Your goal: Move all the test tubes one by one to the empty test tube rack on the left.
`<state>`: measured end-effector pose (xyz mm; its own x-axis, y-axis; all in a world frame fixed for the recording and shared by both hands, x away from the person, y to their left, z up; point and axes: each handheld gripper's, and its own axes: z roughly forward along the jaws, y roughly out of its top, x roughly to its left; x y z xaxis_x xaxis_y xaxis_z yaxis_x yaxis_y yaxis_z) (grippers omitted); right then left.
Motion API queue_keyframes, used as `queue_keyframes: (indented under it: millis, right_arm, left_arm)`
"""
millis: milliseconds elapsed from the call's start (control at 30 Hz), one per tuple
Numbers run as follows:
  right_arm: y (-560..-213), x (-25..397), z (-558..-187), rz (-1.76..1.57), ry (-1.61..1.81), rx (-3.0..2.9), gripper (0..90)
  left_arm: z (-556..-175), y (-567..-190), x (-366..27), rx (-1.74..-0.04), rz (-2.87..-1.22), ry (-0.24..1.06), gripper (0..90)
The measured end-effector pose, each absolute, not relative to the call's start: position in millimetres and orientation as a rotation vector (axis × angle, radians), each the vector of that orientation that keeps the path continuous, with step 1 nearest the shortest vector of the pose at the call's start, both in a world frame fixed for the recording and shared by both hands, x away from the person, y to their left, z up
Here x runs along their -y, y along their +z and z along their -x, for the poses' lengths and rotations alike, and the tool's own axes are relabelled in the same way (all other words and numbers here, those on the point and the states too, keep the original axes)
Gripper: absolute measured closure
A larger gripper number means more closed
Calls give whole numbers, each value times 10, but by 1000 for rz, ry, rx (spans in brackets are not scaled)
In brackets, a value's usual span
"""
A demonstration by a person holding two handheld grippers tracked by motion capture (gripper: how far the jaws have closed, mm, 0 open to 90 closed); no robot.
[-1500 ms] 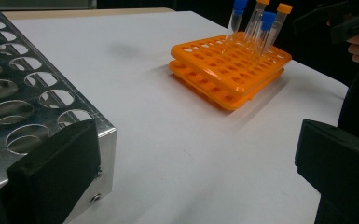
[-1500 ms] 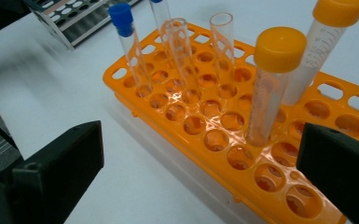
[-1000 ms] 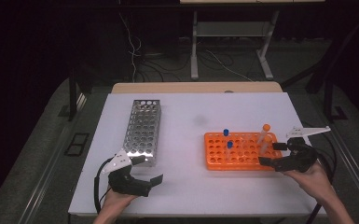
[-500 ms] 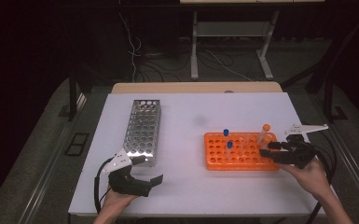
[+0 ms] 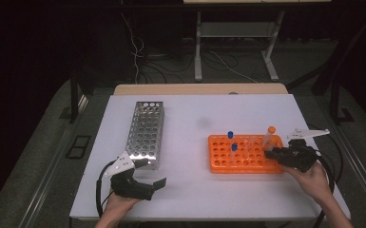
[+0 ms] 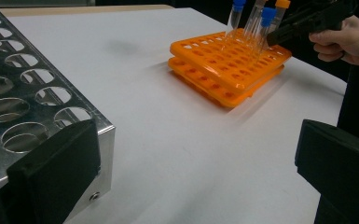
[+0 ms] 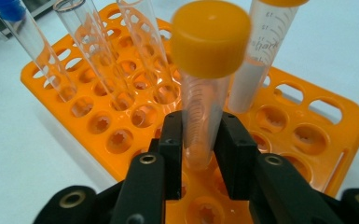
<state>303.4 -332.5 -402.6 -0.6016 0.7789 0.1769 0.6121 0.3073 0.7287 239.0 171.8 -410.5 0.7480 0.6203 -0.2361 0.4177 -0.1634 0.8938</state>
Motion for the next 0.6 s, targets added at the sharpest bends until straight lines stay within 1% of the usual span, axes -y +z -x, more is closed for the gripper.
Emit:
queue_keyframes:
  millis: [400, 600]
  right_arm:
    - [-3980, 3337, -3017, -1261, 1171, -2361, 740]
    - [-3846, 3315, -2987, -1225, 1150, -2341, 740]
  left_arm:
    - [-2389, -4107, -1711, -812, -1799, 210, 0]
    - [-2387, -4084, -1700, -812, -1799, 202, 0]
